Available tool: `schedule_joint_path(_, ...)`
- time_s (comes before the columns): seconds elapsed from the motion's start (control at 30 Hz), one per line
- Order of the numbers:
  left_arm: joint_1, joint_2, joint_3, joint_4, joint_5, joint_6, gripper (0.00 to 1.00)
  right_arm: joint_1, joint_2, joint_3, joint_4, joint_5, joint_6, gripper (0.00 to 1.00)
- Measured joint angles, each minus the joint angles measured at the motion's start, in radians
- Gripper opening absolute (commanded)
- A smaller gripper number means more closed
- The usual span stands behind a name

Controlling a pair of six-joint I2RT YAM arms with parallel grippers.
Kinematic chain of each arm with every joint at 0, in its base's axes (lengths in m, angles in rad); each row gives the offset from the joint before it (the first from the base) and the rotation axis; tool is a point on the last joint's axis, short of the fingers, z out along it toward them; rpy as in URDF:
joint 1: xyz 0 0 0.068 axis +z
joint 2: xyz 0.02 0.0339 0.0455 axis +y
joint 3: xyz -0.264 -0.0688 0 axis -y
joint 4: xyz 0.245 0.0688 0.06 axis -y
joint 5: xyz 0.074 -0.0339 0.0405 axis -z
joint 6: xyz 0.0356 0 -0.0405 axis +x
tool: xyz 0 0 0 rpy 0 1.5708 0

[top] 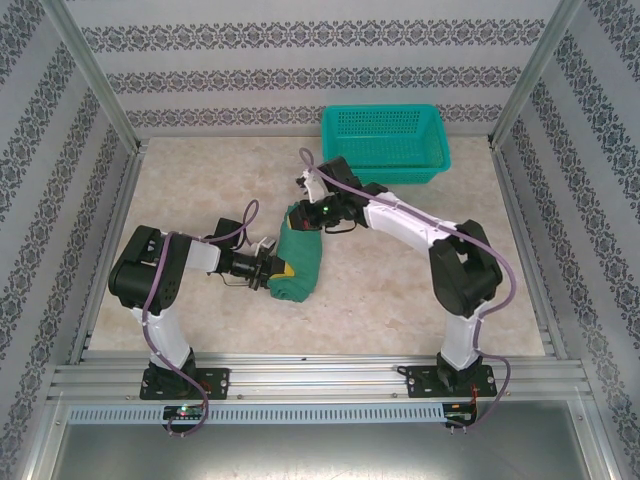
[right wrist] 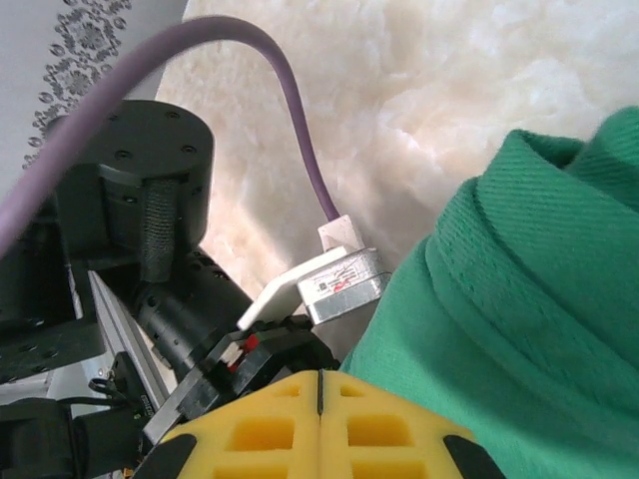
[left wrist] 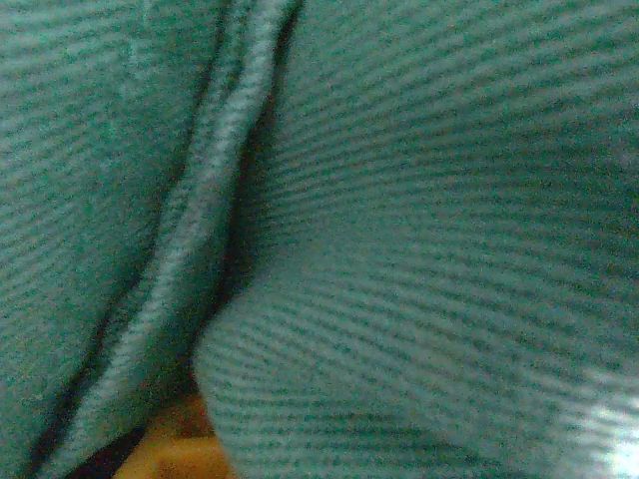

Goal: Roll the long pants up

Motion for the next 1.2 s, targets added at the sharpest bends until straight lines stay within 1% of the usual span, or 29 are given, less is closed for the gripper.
schedule_joint_path(0.2,0.001,0.000,0.013,-0.027,-0.012,0.011,0.00,-0.034,0.261,0.124,-0.001,-0.066,0.070,0.00)
schedule_joint_path(0.23,0.002,0.000,0.014,-0.027,-0.015,0.011,0.00,-0.042,0.298,0.148,-0.006,-0.099,0.085,0.00)
schedule_joint_path(0.27,0.002,0.000,0.014,-0.029,-0.016,0.012,0.00,-0.046,0.316,0.175,-0.020,-0.120,0.100,0.00)
schedule_joint_path(0.37,0.002,0.000,0.016,-0.029,-0.022,0.012,0.00,-0.047,0.338,0.217,-0.051,-0.125,0.142,0.00)
schedule_joint_path(0.53,0.002,0.000,0.020,-0.036,-0.023,0.014,0.00,-0.048,0.340,0.224,-0.052,-0.126,0.170,0.00)
schedule_joint_path(0.57,0.002,0.000,0.021,-0.038,-0.024,0.016,0.00,-0.049,0.327,0.203,-0.035,-0.117,0.170,0.05)
schedule_joint_path(0.63,0.002,0.000,0.024,-0.039,-0.027,0.021,0.00,-0.049,0.279,0.143,0.005,-0.075,0.170,0.26)
schedule_joint_path(0.77,0.001,0.001,0.029,-0.038,-0.031,0.031,0.00,-0.072,0.099,-0.023,0.053,0.033,0.131,0.41)
schedule_joint_path(0.8,0.001,0.001,0.029,-0.039,-0.031,0.031,0.00,-0.090,0.048,-0.059,0.047,0.063,0.118,0.43)
schedule_joint_path(0.83,0.002,0.001,0.029,-0.041,-0.031,0.031,0.00,-0.108,0.009,-0.085,0.043,0.084,0.108,0.48)
schedule_joint_path(0.87,0.002,0.001,0.029,-0.042,-0.031,0.031,0.00,-0.131,-0.032,-0.110,0.032,0.107,0.095,0.51)
schedule_joint_path(0.93,0.002,0.001,0.030,-0.042,-0.031,0.031,0.00,-0.167,-0.082,-0.147,0.023,0.137,0.071,0.52)
schedule_joint_path(0.97,0.002,0.001,0.030,-0.042,-0.032,0.031,0.00,-0.180,-0.099,-0.168,0.020,0.145,0.061,0.59)
schedule_joint_path(1.0,0.002,0.001,0.030,-0.042,-0.032,0.031,0.00,-0.184,-0.107,-0.188,0.018,0.148,0.057,0.64)
schedule_joint_path(1.03,0.002,0.001,0.030,-0.042,-0.032,0.031,0.00,-0.182,-0.109,-0.212,0.021,0.148,0.052,0.79)
schedule_joint_path(1.1,0.002,0.001,0.030,-0.043,-0.031,0.031,0.00,-0.162,-0.107,-0.269,0.023,0.148,0.038,0.81)
schedule_joint_path(1.13,0.002,0.001,0.031,-0.044,-0.032,0.031,0.00,-0.150,-0.107,-0.294,0.023,0.148,0.037,0.92)
schedule_joint_path(1.17,0.002,0.001,0.032,-0.046,-0.032,0.031,0.00,-0.135,-0.107,-0.322,0.026,0.147,0.042,0.97)
schedule_joint_path(1.2,0.002,0.001,0.032,-0.046,-0.032,0.031,0.00,-0.122,-0.107,-0.342,0.033,0.145,0.044,0.98)
